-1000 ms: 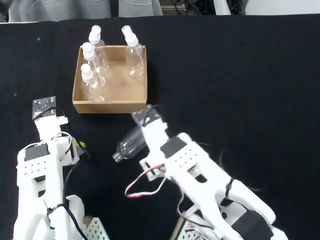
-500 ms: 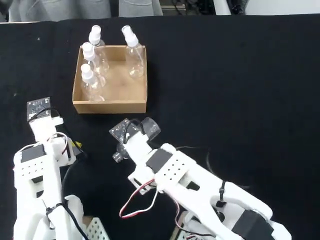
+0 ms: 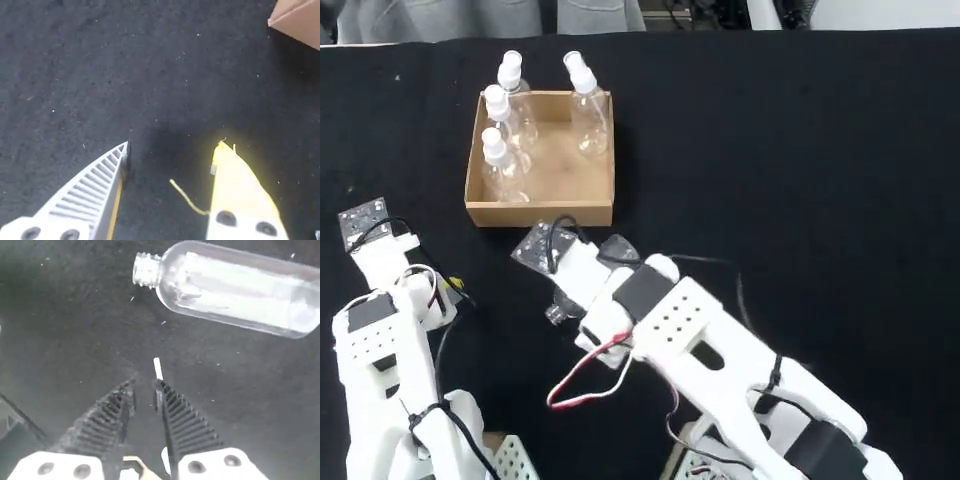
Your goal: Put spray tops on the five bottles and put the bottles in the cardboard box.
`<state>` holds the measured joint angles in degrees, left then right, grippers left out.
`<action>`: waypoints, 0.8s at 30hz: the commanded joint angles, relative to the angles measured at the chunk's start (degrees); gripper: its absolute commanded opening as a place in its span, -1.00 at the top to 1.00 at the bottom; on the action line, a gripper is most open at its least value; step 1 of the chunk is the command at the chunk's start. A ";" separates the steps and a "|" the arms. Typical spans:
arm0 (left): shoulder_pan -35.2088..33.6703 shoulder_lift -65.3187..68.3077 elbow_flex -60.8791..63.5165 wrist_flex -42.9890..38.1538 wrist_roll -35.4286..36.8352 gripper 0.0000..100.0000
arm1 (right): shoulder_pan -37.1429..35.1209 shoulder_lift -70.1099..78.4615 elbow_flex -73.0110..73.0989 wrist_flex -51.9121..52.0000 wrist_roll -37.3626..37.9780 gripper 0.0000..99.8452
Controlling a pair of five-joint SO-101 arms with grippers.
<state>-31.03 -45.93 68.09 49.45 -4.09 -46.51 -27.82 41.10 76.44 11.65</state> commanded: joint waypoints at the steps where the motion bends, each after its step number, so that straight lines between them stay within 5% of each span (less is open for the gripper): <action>1: -0.66 -1.58 -2.59 -0.79 0.53 0.51 | 1.93 0.57 -5.05 1.67 9.49 0.96; 12: -3.74 -1.58 -3.30 -0.88 3.43 0.51 | 1.93 0.57 -5.41 1.32 25.49 0.94; 18: -5.05 -1.58 -3.21 -1.76 3.69 0.51 | 4.48 0.66 -8.48 1.76 28.13 0.52; 24: -6.73 -1.58 -3.30 -2.11 3.78 0.51 | 6.33 0.75 -9.10 1.76 35.25 0.46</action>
<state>-36.66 -45.93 68.09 48.22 -0.92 -41.93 -27.82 35.38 77.58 41.36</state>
